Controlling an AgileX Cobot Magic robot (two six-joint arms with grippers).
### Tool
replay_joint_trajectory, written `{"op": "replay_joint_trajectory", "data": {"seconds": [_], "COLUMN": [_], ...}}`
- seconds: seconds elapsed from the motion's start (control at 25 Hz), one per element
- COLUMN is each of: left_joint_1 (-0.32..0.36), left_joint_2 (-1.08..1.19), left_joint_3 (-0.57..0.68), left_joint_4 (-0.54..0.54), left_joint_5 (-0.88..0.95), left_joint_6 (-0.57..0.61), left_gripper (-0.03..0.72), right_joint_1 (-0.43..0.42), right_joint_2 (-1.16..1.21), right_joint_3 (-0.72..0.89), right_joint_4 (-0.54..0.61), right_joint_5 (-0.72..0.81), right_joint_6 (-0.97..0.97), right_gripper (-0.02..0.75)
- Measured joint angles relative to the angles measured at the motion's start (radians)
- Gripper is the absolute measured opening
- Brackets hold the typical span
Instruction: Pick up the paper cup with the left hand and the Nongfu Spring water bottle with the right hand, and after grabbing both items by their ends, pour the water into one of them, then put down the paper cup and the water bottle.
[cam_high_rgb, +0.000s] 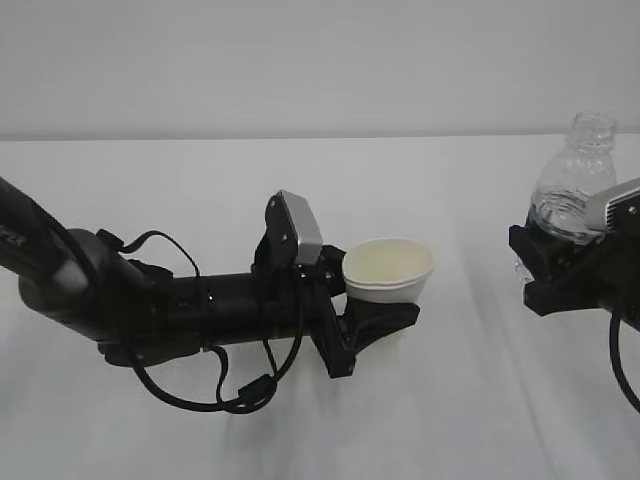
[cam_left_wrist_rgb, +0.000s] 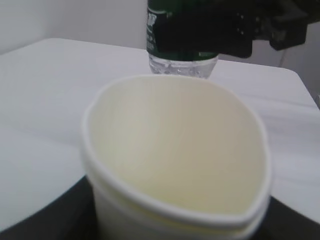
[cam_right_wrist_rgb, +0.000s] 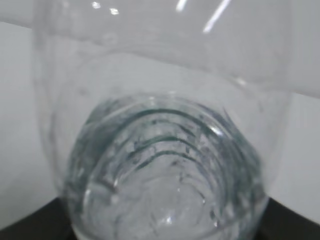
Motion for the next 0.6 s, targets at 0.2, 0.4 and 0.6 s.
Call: {"op": "replay_joint_trajectory", "data": {"seconds": [0.2, 0.4, 0.6], "left_joint_1": [-0.025, -0.042, -0.042], "left_joint_2": [0.039, 0.054, 0.079], "left_joint_3": [0.0, -0.017, -0.043], "left_joint_4": [0.0, 0.0, 0.011], "left_joint_5": [0.0, -0.002, -0.004], "left_joint_6": [-0.002, -0.002, -0.011], "left_gripper": [0.43, 0.43, 0.43], "right_joint_1": [0.0, 0.0, 0.0], "right_joint_2": [-0.002, -0.004, -0.006], "right_joint_3": [0.0, 0.0, 0.0], "right_joint_4": [0.0, -0.002, -0.014], "right_joint_5": [0.026, 0.058, 0.098], "right_joint_6": [-0.023, -0.038, -0.083], "right_gripper": [0.416, 0.415, 0.415]}}
